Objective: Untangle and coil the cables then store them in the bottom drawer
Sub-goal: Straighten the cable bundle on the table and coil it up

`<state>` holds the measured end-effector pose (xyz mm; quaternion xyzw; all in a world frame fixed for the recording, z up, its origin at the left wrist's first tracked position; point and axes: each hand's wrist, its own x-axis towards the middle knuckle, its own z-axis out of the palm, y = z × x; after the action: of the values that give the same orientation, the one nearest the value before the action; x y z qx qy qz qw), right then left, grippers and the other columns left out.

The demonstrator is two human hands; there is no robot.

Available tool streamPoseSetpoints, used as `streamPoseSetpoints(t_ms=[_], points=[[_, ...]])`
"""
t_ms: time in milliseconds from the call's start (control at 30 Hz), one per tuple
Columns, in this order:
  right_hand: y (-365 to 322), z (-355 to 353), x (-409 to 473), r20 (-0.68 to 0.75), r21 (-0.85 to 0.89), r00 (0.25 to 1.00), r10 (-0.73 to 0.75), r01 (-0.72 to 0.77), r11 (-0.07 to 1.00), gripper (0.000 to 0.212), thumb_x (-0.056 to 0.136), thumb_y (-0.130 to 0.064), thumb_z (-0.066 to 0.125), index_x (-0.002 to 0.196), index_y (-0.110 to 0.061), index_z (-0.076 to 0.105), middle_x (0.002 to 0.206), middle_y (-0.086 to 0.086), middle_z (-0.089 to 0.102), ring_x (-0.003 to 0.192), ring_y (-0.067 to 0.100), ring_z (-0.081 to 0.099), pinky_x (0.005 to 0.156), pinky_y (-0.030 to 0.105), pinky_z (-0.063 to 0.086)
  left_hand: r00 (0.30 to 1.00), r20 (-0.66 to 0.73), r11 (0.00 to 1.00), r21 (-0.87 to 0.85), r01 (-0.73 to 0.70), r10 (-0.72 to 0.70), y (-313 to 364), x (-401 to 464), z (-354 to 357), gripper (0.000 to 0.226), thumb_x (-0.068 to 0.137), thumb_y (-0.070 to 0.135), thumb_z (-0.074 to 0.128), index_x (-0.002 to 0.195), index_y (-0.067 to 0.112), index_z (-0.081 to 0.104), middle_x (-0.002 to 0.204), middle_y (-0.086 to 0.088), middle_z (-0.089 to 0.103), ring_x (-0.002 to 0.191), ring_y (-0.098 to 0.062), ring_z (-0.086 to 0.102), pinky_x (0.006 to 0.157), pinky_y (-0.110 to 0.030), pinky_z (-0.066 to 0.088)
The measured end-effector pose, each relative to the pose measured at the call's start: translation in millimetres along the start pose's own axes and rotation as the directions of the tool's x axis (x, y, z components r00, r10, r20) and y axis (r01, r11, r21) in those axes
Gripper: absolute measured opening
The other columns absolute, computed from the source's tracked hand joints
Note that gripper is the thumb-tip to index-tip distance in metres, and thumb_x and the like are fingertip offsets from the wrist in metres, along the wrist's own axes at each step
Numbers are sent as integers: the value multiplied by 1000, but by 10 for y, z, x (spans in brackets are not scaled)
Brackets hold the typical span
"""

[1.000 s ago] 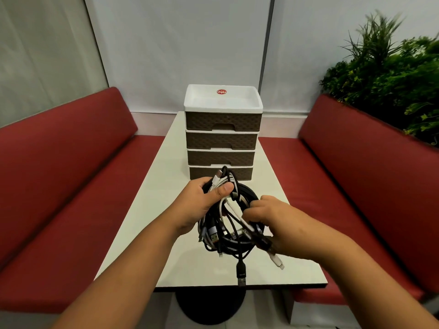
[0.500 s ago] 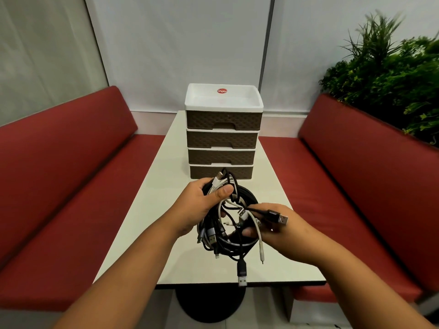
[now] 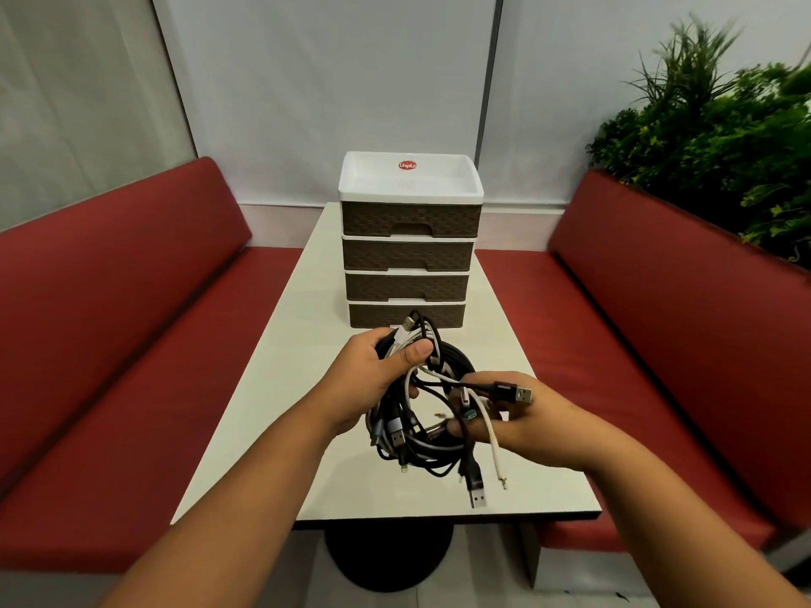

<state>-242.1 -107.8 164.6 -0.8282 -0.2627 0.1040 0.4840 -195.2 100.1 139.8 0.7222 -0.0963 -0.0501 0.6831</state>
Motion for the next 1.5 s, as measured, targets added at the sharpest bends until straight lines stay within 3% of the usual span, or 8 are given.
streamPoseSetpoints(t_ms=[200, 533, 700, 833, 967, 1167, 1367, 1500], points=[[87, 137, 60, -86, -709, 981, -176, 64, 703, 17, 84, -31, 68, 98, -28, 58, 92, -9, 50, 85, 17, 44, 68, 30, 36, 990, -121, 997, -25, -68, 65, -37, 54, -18, 37, 77, 46, 74, 100, 17, 70, 91, -7, 75, 87, -27, 72, 79, -40, 58], [308, 150, -175, -243, -564, 913, -327, 141, 814, 70, 73, 7, 34, 111, -43, 64, 126, -22, 54, 107, 11, 55, 90, 20, 42, 957, -265, 974, -157, -166, 120, 130, -15, -3, 34, 79, 38, 70, 97, 10, 66, 76, -5, 67, 64, -18, 68, 58, -32, 57], [148, 126, -96, -692, -115, 710, -130, 69, 991, 31, 79, -6, 44, 78, -28, 66, 85, -13, 67, 74, 4, 61, 64, 17, 44, 951, -277, 975, -134, -180, 138, 120, 29, -31, 33, 78, 41, 72, 95, 13, 67, 71, -2, 66, 64, -20, 67, 60, -36, 57], [98, 274, 85, -576, -120, 816, 57, -153, 981, 29, 82, -45, 71, 82, -23, 52, 73, -5, 59, 51, 6, 51, 49, 26, 41, 947, -286, 973, -135, -189, 145, 131, 24, 52, 34, 79, 41, 71, 96, 12, 67, 75, -5, 69, 67, -19, 68, 60, -34, 57], [119, 372, 53, -544, -193, 839, 33, -163, 968, 25, 87, -39, 68, 81, -22, 50, 68, -3, 55, 49, 6, 51, 50, 28, 40, 957, -264, 975, -155, -162, 117, 142, -18, 55, 32, 80, 40, 71, 97, 14, 67, 75, -3, 69, 68, -23, 68, 61, -40, 60], [106, 176, -3, -545, -288, 838, -15, -170, 942, 44, 70, -76, 56, 88, -35, 53, 95, -15, 52, 87, 0, 53, 67, 23, 44, 977, -207, 982, -165, -90, 55, 84, -70, 14, 36, 79, 41, 71, 99, 12, 67, 80, -12, 68, 65, -22, 67, 61, -38, 59], [35, 52, 301, -438, -160, 899, -11, -66, 985, 50, 84, -63, 55, 125, -36, 47, 123, -18, 54, 111, 2, 54, 93, 28, 47, 994, -91, 991, -117, -68, 57, 164, -87, 128, 36, 81, 41, 68, 107, 18, 69, 84, -3, 73, 69, -21, 69, 59, -35, 57], [-15, 61, 353, -358, 30, 934, -7, 19, 999, 28, 94, -44, 57, 120, -35, 53, 103, -6, 68, 86, 13, 69, 81, 41, 57, 998, -60, 985, -167, -38, 29, 204, -82, 139, 32, 83, 41, 66, 104, 18, 70, 80, -4, 70, 66, -20, 67, 57, -34, 57]])
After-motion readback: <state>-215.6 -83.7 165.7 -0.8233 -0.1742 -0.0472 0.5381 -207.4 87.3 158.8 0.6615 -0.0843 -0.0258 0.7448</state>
